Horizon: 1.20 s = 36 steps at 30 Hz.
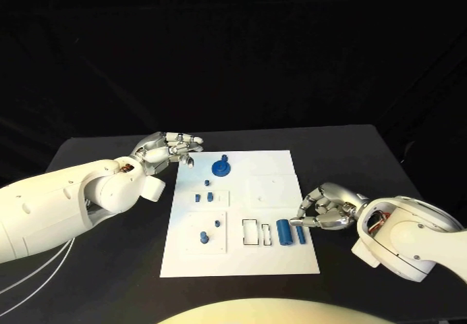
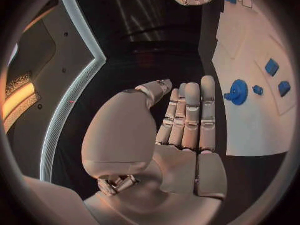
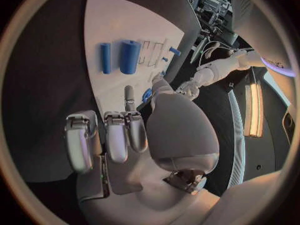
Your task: Assemble the parts on the task board
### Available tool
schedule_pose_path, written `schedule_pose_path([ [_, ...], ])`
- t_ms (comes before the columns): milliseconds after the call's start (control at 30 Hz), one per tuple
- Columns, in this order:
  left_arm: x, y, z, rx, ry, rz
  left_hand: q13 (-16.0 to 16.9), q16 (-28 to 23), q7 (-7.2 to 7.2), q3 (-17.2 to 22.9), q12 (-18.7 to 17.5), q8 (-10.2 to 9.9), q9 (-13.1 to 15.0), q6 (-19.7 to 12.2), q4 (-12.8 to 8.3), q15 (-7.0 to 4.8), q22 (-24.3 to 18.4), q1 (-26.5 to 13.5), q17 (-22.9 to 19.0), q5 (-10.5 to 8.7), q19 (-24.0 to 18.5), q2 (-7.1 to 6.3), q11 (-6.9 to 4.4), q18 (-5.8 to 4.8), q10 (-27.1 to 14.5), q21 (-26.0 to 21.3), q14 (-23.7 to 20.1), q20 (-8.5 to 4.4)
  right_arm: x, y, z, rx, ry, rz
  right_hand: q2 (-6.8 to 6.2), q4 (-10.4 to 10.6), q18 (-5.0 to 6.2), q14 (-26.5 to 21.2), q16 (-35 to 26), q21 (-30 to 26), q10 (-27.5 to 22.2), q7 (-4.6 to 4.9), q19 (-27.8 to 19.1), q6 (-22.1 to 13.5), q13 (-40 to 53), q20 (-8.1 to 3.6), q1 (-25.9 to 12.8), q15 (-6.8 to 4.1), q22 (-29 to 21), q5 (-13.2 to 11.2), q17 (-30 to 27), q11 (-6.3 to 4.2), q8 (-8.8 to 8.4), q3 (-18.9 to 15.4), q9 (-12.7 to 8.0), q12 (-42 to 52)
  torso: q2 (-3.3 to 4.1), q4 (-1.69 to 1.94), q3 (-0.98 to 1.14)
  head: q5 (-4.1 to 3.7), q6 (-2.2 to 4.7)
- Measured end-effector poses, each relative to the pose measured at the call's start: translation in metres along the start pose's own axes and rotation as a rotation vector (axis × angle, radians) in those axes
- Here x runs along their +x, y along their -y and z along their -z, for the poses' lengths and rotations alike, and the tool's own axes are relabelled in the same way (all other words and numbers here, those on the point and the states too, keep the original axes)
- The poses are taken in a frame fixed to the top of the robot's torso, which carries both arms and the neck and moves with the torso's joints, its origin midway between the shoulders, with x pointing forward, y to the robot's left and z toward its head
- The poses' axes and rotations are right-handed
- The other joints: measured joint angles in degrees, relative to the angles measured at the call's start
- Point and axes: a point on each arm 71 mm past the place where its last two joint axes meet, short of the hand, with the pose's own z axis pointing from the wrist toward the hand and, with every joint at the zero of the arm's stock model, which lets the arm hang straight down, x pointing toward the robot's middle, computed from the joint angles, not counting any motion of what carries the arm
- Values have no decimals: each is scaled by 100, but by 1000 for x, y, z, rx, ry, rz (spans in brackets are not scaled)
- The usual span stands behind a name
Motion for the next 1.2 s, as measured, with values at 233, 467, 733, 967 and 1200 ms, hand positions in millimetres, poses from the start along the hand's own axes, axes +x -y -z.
schedule_pose_path([
  [233,0,0,1,-1,0,1,0,-22,0,0,27,0,0,0,0,0,-9,0,0,0,21,0,0,0,0,0,0,-21,13,2,-4,40,-18,33,0,0,1,0,0,0,0,0,0,0,0,1,-60,0,0,0,0,0,0,0,0,0,2,9,-2,-9,-29],
  [467,1,0,1,-1,-2,3,0,-22,0,0,27,0,0,0,0,0,-9,0,0,0,21,0,0,0,0,0,0,-21,27,-1,-11,51,-33,59,0,0,1,0,0,0,-1,0,-1,0,-1,1,-60,0,-1,1,-1,0,0,0,0,0,6,6,-3,23,-44],
  [733,0,0,2,-1,-1,3,-1,-22,0,0,27,0,0,0,0,0,-8,0,1,0,21,0,0,0,0,0,0,-21,34,-1,-19,62,-36,81,23,-5,1,0,22,-1,-1,0,-1,0,-2,1,-83,0,-2,1,-2,0,23,-26,6,0,6,8,-1,56,-63],
  [967,0,0,3,-1,-1,4,-1,-22,0,0,28,0,0,0,0,0,-14,0,-6,0,42,0,0,0,0,0,0,1,41,-4,-25,59,-46,110,-8,0,1,0,22,-1,-1,-28,-1,31,-2,2,-233,0,-2,-30,-2,0,72,-79,53,0,5,4,-3,68,-81],
  [1200,0,0,3,-1,-1,5,-1,-22,0,0,28,0,0,0,0,0,-14,0,-6,0,42,0,0,0,0,0,0,1,47,-12,-31,46,-38,149,16,-11,2,1,22,-5,-2,-119,-1,145,-3,-40,-255,-41,-3,52,-3,-43,178,-68,92,0,2,5,-4,67,-90],
])
